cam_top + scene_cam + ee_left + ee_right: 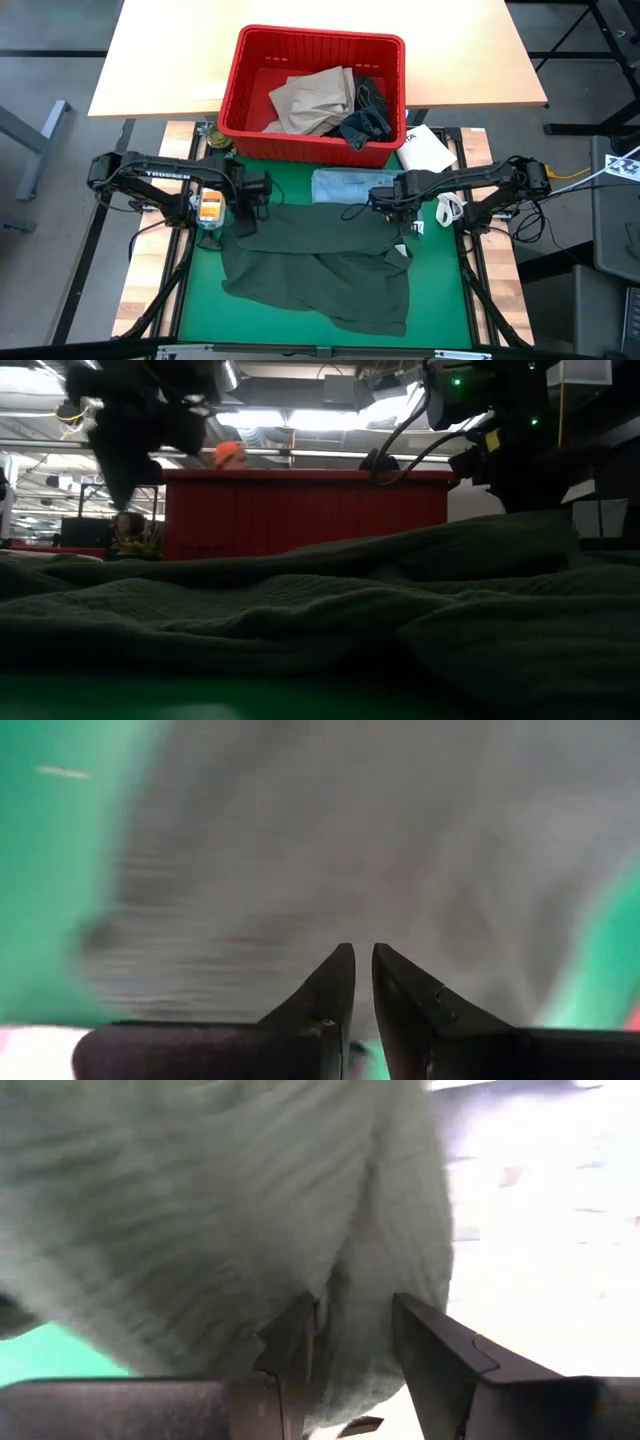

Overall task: Fold Laundry from Bin
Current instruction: Fold the green polo shirt

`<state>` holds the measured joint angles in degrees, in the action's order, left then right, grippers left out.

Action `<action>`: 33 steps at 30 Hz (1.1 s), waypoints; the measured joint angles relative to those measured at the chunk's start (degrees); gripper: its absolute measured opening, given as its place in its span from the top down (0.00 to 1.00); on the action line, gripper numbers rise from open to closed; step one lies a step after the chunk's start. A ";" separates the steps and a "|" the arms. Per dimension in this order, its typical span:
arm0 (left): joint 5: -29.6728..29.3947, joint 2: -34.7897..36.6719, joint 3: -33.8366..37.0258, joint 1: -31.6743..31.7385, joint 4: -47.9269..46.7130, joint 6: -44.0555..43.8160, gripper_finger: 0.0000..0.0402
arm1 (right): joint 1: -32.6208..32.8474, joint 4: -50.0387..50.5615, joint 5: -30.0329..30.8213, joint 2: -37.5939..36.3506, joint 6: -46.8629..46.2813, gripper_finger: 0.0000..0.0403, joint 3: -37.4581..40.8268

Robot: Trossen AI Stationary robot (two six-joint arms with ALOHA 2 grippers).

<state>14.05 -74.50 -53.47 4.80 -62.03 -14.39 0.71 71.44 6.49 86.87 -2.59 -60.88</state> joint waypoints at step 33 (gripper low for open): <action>-8.99 0.00 0.00 -30.69 9.47 -10.75 0.91 | 3.78 5.91 -4.57 -0.28 -3.45 0.66 -15.50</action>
<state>5.06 -74.50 -53.47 -25.88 -52.56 -25.15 4.49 77.35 1.92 86.59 -6.04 -76.38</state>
